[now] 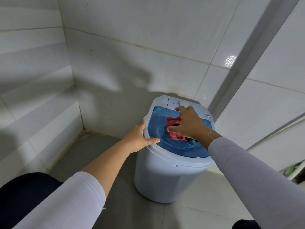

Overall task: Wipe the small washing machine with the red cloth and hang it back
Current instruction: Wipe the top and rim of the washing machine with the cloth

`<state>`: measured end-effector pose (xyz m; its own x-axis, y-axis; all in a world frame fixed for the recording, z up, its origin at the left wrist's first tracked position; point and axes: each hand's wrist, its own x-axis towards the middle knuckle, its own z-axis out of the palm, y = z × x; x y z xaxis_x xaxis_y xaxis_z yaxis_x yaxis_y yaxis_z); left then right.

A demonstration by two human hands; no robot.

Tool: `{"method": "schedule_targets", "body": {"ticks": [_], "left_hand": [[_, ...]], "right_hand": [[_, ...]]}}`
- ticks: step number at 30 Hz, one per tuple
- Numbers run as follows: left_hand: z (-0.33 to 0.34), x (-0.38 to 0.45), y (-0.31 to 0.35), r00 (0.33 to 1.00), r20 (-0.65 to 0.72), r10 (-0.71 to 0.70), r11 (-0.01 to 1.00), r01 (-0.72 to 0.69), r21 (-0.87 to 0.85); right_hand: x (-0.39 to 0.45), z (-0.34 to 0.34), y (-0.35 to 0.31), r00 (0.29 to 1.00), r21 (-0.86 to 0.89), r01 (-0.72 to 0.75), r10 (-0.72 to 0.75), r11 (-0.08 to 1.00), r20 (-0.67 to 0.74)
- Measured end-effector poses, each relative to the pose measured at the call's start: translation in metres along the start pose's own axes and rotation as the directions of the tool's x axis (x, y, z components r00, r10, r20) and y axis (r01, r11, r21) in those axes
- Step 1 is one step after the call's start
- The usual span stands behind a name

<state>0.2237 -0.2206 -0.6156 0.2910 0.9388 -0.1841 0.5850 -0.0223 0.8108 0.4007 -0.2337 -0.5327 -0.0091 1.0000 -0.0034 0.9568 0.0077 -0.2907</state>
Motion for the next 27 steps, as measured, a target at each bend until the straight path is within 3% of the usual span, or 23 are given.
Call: {"method": "schedule_targets", "body": {"ticks": [4,12,15,18,22,27], "left_hand": [[-0.001,0.000,-0.001,1.000,0.004,-0.006,1.000,0.006,-0.002],[-0.002,-0.002,0.002,1.000,0.009,0.003,1.000,-0.003,0.008],[-0.002,-0.004,0.004,1.000,0.007,0.007,1.000,-0.007,0.006],[-0.001,-0.005,0.005,1.000,0.008,0.008,1.000,-0.008,0.018],[-0.002,-0.006,0.007,1.000,0.008,0.013,1.000,-0.013,0.010],[-0.002,-0.007,0.007,1.000,0.003,0.020,1.000,-0.020,0.013]], "right_hand": [[0.011,-0.009,0.004,0.997,-0.177,-0.079,0.081,0.981,0.005],[0.017,-0.063,0.029,0.939,-0.487,-0.095,-0.084,0.868,-0.332],[0.017,-0.059,0.033,0.966,-0.490,0.046,-0.163,0.871,-0.199],[0.012,-0.033,0.034,0.985,-0.357,0.152,-0.170,0.922,-0.019],[0.011,-0.007,0.034,0.955,-0.267,0.291,-0.260,0.919,0.143],[0.013,-0.008,0.041,0.941,-0.201,0.323,-0.293,0.925,0.167]]}}
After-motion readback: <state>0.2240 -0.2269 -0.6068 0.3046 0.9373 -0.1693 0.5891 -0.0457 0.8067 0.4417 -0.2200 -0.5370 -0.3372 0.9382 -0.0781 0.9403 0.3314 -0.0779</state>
